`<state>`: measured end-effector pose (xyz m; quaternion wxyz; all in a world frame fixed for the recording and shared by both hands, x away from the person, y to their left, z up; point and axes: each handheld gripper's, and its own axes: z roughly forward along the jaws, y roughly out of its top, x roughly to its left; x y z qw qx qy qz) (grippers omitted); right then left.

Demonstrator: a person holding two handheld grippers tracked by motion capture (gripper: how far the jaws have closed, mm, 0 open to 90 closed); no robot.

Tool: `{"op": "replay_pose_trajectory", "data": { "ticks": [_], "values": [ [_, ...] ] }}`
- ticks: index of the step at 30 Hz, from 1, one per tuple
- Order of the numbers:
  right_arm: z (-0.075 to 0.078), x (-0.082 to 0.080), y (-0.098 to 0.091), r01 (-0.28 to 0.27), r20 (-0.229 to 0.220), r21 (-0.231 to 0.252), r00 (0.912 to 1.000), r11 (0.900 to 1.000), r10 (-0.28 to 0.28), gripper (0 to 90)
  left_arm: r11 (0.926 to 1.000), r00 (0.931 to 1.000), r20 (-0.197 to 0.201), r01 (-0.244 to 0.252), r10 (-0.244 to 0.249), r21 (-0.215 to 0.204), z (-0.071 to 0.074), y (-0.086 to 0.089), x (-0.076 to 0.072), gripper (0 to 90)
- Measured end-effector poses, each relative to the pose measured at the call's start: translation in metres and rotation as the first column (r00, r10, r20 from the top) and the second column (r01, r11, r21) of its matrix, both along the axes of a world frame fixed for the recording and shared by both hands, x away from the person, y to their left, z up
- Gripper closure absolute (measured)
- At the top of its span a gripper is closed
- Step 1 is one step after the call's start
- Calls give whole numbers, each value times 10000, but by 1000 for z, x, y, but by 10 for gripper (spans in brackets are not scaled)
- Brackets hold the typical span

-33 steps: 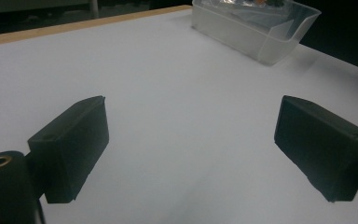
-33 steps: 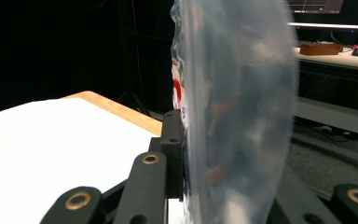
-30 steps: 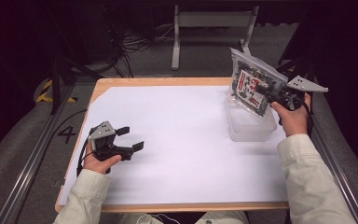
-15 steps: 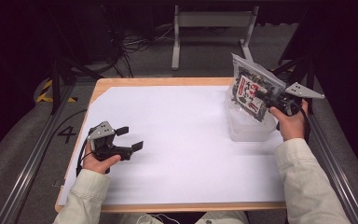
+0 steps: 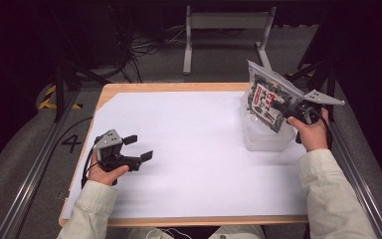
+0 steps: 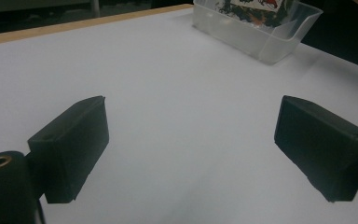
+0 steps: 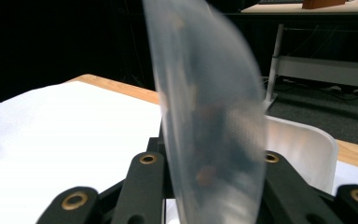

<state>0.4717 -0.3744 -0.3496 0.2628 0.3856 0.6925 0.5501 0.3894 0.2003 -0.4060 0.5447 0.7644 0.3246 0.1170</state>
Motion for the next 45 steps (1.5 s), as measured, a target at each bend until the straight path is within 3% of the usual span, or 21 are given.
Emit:
{"op": "replay_pose_trajectory", "data": {
  "ticks": [3, 4, 6, 8, 12, 20, 26, 28, 34, 38, 45],
  "values": [
    [-1, -1, 0, 75, -227, 36, 9997, 10000, -74, 734, 10000, 10000, -5, -10, 10, 9, 0, 0, 0, 107],
    [-3, 0, 0, 64, -616, -319, 9981, 9995, -84, 730, 10000, 10000, -4, -14, 14, 3, 0, 0, 0, 107],
    [-9, 0, 3, -141, -1067, -417, 9942, 9990, 96, 723, 10000, 10000, 35, -14, 15, -14, 0, 1, 0, 107],
    [-9, -2, 1, -26, -1168, -530, 9931, 9986, -36, 727, 10000, 10000, 15, -31, 32, -18, -1, 0, 0, 109],
    [-11, -3, -3, 117, -1333, -237, 9910, 9997, -148, 727, 10000, 10000, -13, -38, 38, -35, -2, -1, 0, 110],
    [-9, 0, -3, 84, -1276, -301, 9918, 9995, -122, 720, 10000, 10000, -19, -92, 92, -10, -3, 1, 1, 110],
    [-1, -1, -9, 755, -485, -224, 9959, 9969, -765, 608, 10000, 9999, -85, -71, 71, -24, -4, 1, 1, 111],
    [2, -1, -12, 1048, -257, -334, 9941, 9939, -1057, 563, 10000, 9999, -87, -69, 69, -20, -4, 1, 1, 111],
    [7, -4, -28, 1927, 37, -5, 9812, 9813, -1927, 481, 10000, 10000, -35, -52, 52, 28, -4, 1, 1, 111],
    [5, -4, -33, 2145, -15, 79, 9767, 9767, -2145, 444, 10000, 9999, -83, -83, 83, 0, -5, 1, 2, 111],
    [6, -6, -31, 2085, 55, 154, 9780, 9779, -2086, 401, 10000, 9999, -114, -91, 91, -20, -5, 1, 2, 111]
  ]
}}
